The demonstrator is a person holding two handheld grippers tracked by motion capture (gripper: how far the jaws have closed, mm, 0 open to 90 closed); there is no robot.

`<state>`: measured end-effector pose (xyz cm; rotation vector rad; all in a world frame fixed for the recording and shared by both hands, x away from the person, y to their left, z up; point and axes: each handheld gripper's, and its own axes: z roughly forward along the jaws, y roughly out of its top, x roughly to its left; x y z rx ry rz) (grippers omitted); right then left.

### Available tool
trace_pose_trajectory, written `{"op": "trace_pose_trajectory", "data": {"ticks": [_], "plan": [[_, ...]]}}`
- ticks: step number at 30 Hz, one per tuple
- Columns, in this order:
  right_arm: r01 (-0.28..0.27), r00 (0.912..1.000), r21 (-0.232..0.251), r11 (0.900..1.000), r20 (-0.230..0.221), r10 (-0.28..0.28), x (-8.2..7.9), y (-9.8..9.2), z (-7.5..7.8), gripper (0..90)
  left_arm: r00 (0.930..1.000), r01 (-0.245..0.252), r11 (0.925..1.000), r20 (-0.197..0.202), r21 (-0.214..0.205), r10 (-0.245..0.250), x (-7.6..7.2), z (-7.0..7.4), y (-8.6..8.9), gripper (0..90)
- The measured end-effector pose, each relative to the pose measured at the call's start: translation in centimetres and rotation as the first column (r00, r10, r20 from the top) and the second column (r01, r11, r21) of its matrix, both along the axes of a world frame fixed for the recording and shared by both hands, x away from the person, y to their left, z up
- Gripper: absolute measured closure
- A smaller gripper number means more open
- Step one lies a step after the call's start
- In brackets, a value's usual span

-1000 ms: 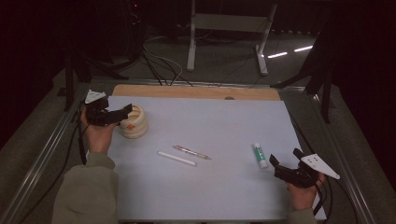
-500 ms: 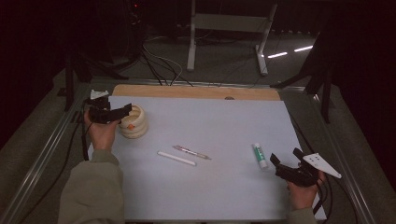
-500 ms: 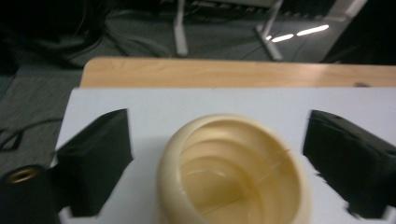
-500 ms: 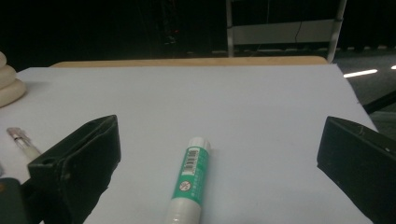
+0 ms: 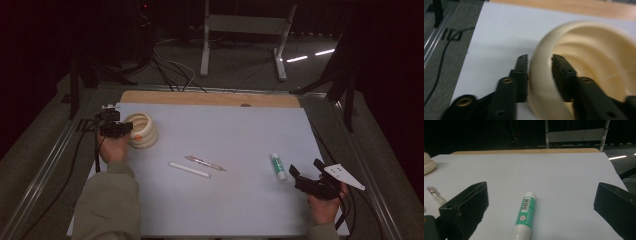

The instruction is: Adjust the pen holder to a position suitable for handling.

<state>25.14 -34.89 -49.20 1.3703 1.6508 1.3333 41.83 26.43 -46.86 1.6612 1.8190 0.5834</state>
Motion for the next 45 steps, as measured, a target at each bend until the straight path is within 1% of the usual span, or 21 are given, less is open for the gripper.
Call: {"op": "trace_pose_trajectory", "data": {"ticks": [2,3,5,6,8,11,15,18,24,26,30,33,38,42,45], "plan": [[0.003,1.0000,0.000,1.0000,0.002,-0.003,0.0,0.0,0.0,0.0,0.9999,0.008,0.9998,0.011,-0.020,-0.008,-0.1,0.0,0.0,75.1],[0.003,1.0000,0.000,1.0000,0.002,-0.003,0.0,0.0,0.0,0.0,0.9999,0.009,0.9999,0.011,-0.009,-0.009,-0.1,0.1,-0.1,75.3],[0.004,1.0000,-0.001,1.0000,0.000,-0.004,0.0,0.0,0.0,0.0,0.9998,0.011,0.9999,0.014,-0.010,-0.011,-0.2,0.1,-0.1,75.4],[0.003,1.0000,-0.002,1.0000,0.000,-0.003,0.0,0.0,0.0,0.0,0.9992,0.033,0.9994,0.025,-0.005,-0.033,-0.2,0.1,-0.2,75.5],[0.005,1.0000,-0.004,1.0000,0.001,-0.005,0.0,0.0,0.0,0.0,0.9989,0.038,0.9991,0.027,-0.017,-0.038,-0.3,0.0,-0.2,75.6],[0.012,0.9999,-0.002,0.9999,0.001,-0.012,-0.1,-0.1,0.1,0.0,0.9973,0.058,0.9978,0.046,-0.031,-0.056,-0.5,0.2,-0.2,75.6],[0.019,0.9998,0.004,0.9998,0.001,-0.019,-0.1,-0.2,0.1,0.0,0.9951,0.073,0.9959,0.071,-0.054,-0.069,-0.6,0.7,-0.6,75.6],[0.026,0.9997,0.005,0.9997,0.000,-0.026,-0.1,-0.2,0.1,0.0,0.9935,0.086,0.9946,0.080,-0.058,-0.082,-0.7,1.0,-0.9,75.6],[0.028,0.9996,0.002,0.9996,-0.003,-0.028,-0.1,-0.2,0.1,0.0,0.9874,0.123,0.9894,0.109,-0.077,-0.114,-0.7,1.9,-1.7,75.6],[0.029,0.9996,0.002,0.9996,-0.002,-0.029,-0.1,-0.2,0.1,0.0,0.9852,0.133,0.9870,0.121,-0.090,-0.121,-0.7,2.3,-2.0,75.6],[0.031,0.9995,0.003,0.9995,-0.001,-0.031,-0.1,-0.3,0.1,0.0,0.9784,0.168,0.9808,0.138,-0.099,-0.154,-0.7,3.1,-2.8,75.6],[0.030,0.9995,0.004,0.9995,-0.003,-0.030,-0.1,-0.2,0.1,0.0,0.9737,0.187,0.9740,0.156,-0.128,-0.166,-0.7,3.5,-3.3,75.6],[0.030,0.9996,0.004,0.9996,-0.002,-0.030,-0.1,-0.3,0.1,0.0,0.9682,0.210,0.9688,0.166,-0.131,-0.188,-0.5,4.1,-4.3,75.6],[0.031,0.9995,0.006,0.9995,-0.007,-0.031,0.0,-0.3,0.1,0.0,0.9621,0.234,0.9605,0.179,-0.151,-0.206,-0.4,4.5,-5.2,75.6],[0.034,0.9993,0.014,0.9993,-0.014,-0.033,0.0,-0.4,0.0,0.0,0.9583,0.250,0.9563,0.179,-0.151,-0.223,-0.2,4.8,-5.9,75.6]]}}
